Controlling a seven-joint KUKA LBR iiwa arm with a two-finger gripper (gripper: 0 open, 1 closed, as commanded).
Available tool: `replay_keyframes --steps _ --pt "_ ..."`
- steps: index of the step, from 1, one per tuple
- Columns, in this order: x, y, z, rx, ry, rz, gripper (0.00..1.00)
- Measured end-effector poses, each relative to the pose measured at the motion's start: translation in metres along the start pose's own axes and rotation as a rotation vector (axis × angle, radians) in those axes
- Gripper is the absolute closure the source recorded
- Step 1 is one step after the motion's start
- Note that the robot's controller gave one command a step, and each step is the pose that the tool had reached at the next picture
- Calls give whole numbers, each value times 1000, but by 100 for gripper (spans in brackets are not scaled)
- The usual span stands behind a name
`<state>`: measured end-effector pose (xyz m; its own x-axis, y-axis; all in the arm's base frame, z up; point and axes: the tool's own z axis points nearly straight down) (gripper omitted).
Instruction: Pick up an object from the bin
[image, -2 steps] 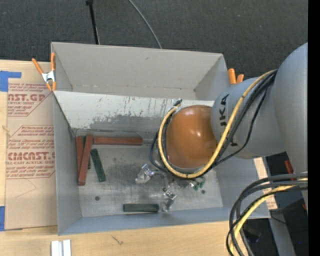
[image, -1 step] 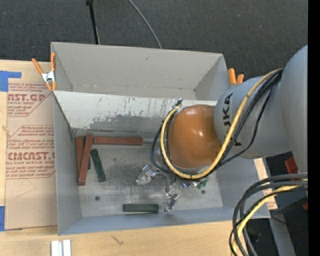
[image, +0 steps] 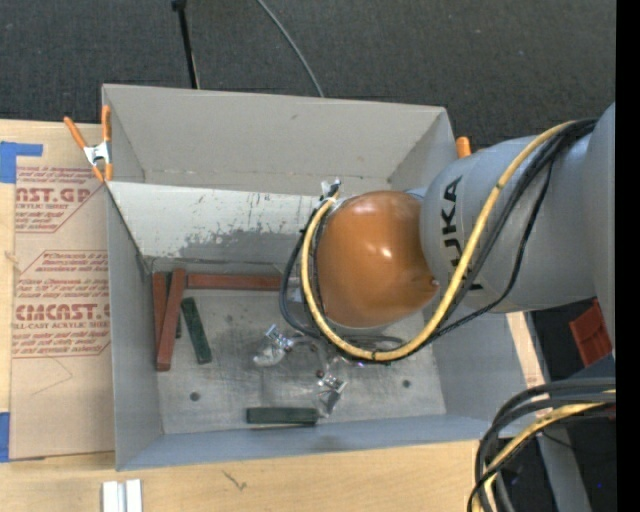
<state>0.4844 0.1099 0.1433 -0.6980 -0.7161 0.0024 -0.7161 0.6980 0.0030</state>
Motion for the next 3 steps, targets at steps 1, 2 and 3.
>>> replay_keyframes --steps 1,2,3 --pt "27 -33 57 3 -4 44 100" --pt "27 -32 57 2 -4 44 0" --pt "27 -32 57 2 -4 44 0"
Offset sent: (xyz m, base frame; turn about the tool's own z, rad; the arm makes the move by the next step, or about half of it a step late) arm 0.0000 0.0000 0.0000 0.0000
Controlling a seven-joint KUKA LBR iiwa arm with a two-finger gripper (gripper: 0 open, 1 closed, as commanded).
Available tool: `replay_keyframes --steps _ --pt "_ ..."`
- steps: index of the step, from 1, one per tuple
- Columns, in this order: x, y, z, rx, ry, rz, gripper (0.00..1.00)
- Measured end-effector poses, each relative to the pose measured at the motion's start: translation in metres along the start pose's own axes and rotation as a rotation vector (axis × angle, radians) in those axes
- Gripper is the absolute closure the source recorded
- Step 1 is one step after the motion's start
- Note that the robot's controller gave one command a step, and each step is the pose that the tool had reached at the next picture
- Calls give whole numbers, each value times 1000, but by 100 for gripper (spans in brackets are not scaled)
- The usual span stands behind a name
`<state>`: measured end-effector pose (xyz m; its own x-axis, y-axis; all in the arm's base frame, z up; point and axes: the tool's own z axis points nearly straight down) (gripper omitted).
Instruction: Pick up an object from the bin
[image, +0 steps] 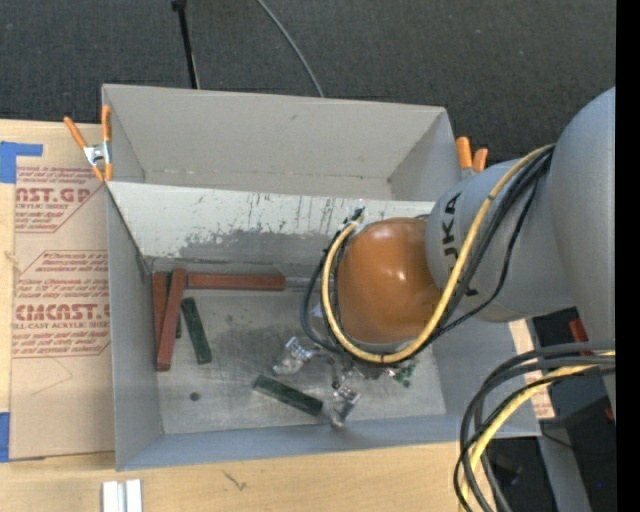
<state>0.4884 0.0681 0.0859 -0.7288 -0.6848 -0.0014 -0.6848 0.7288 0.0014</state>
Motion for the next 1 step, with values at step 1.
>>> replay_keyframes --steps 1 --pt "-20 20 8 12 -27 92 100"
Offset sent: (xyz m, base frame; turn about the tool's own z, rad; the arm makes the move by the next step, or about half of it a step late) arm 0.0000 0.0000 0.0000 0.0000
